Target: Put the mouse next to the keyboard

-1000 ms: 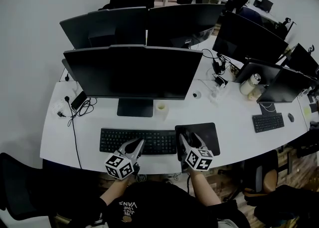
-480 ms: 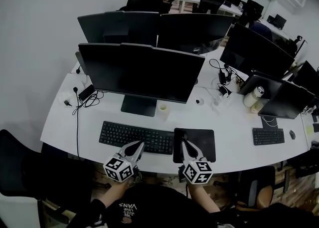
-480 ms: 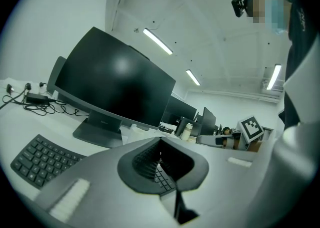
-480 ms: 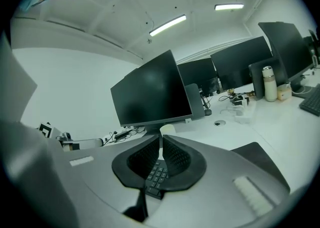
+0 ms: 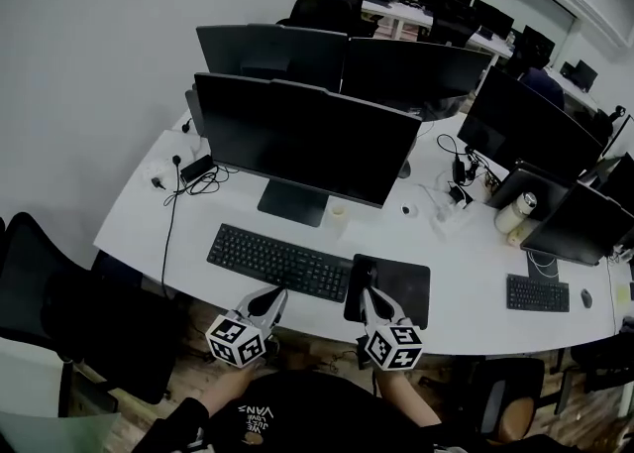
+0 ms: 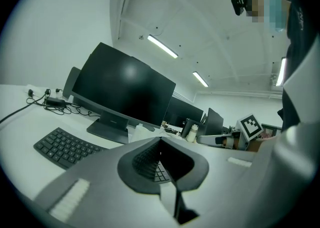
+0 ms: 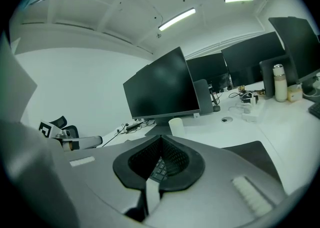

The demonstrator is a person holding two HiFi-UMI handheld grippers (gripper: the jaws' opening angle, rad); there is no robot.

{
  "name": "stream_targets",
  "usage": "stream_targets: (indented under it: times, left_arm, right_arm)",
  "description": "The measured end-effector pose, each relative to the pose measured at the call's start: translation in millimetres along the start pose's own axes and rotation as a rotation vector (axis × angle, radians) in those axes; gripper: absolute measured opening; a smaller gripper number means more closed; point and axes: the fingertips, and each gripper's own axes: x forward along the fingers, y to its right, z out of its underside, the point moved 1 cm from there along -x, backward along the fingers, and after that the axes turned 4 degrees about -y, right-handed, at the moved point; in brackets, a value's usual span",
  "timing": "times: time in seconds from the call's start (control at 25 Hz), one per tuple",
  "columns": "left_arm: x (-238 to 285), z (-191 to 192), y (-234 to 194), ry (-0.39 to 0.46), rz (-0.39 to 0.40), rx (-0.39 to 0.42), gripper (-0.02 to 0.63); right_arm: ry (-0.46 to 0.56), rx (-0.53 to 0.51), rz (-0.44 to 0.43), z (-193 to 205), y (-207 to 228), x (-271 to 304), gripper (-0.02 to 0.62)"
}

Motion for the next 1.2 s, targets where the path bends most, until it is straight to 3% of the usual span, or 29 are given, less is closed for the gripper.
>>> stream_targets:
  times: [0.56,1.2]
  left_arm:
    - [-31,36,34,0.036,-0.088,-0.023,0.002]
    - [-43,47,35,0.038,-0.137,-0.035,0.002]
  right_arm:
    - [-0.064,-0.047,-0.045,30,8,-27,0.005]
    - [-0.078,-0.036,-0.067,36,7,-23,0.005]
